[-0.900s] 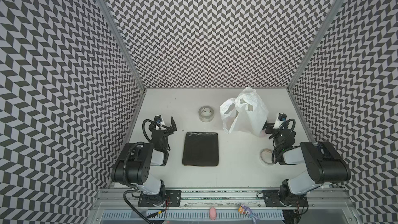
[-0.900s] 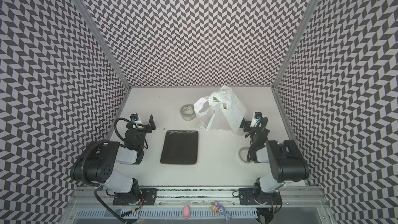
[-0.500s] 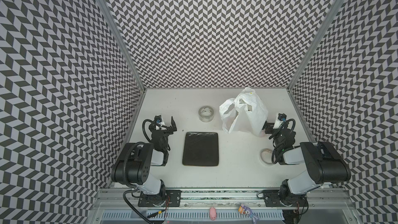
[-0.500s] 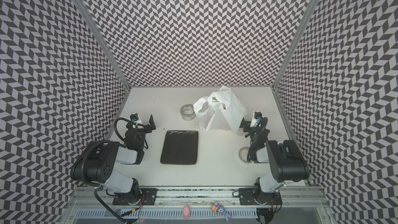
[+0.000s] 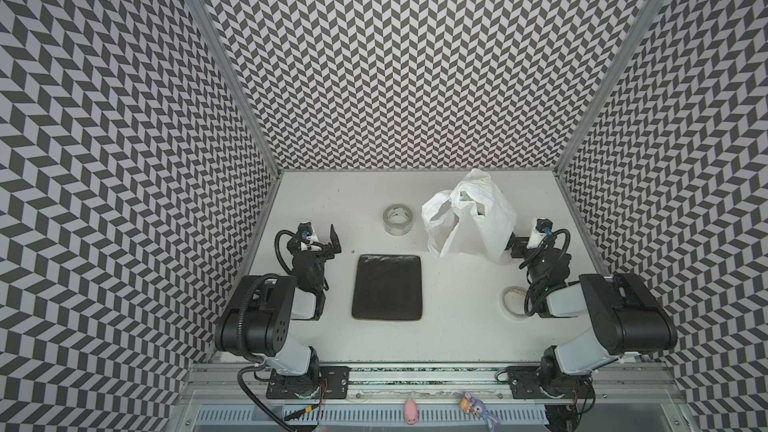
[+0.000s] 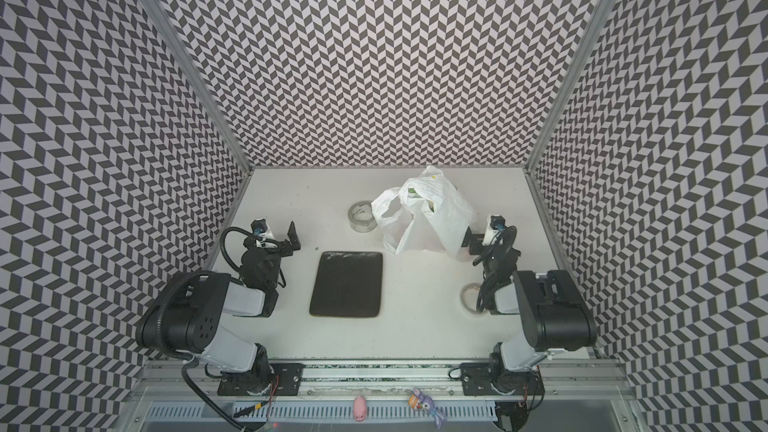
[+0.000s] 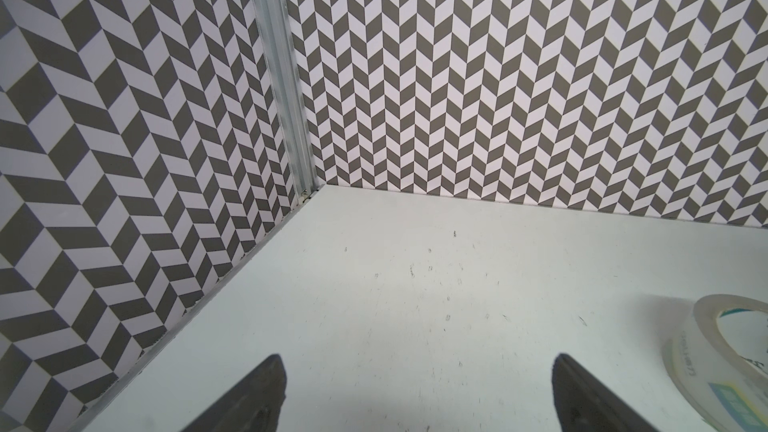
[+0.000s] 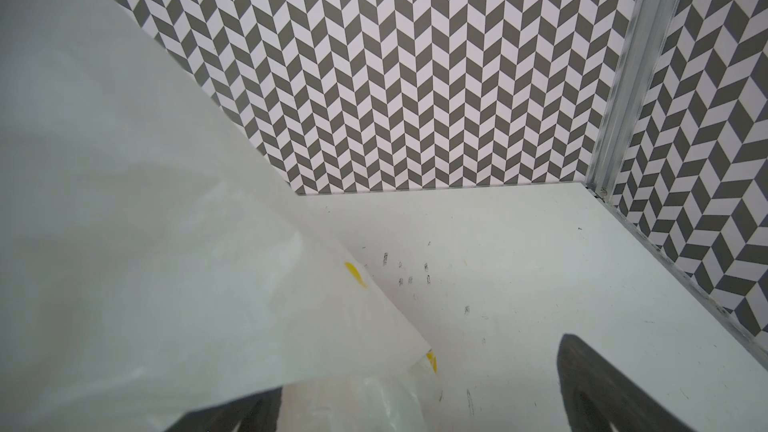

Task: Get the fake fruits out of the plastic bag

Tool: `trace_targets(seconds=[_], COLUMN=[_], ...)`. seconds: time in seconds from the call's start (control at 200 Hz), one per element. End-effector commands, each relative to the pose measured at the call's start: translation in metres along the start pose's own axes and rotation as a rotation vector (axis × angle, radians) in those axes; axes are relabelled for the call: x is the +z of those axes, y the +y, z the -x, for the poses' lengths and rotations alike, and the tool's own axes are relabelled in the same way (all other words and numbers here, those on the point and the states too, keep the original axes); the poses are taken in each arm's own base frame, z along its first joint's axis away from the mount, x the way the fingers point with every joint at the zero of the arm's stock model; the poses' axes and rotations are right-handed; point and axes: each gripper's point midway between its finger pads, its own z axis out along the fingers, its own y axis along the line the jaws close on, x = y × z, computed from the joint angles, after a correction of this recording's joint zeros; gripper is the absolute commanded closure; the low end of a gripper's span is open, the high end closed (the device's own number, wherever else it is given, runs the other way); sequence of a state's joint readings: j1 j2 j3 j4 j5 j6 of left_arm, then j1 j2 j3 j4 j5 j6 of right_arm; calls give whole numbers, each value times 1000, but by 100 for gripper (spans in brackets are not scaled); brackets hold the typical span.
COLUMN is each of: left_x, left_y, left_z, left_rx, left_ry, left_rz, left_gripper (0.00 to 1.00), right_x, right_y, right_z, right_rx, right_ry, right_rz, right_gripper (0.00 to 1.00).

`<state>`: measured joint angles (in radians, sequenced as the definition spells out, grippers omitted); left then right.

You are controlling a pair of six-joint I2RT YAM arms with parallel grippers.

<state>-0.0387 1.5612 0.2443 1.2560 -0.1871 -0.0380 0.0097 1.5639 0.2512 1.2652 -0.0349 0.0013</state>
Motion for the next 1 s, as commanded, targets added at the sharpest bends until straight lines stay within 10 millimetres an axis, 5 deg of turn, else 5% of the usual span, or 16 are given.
trace_targets(seconds=[0.0,0.215,0.461,0.676,0.996], left_x=[-4,-9,-25,-51,-136], left_y=[-1,-10,-42,-118,-226], left_z=[10,41,104,152,148], left_rx=[5,34,-49,-168,-304], left_ry=[-41,-32,-60,49,376], left_rz=[-21,-71,-255,-572,-951], left_gripper=[0,0,0,0,0], right_x=[-7,-23,-48,-58,-63], right_y=[-7,-26,-60,-43,-34], right_z=[21,57,47,33,23], right_rx=[13,96,359,444,523], right_ry=[-80,-80,158,277,389], right_rz=[-35,-162,-421,-361,-357], right_gripper=[0,0,0,0,1])
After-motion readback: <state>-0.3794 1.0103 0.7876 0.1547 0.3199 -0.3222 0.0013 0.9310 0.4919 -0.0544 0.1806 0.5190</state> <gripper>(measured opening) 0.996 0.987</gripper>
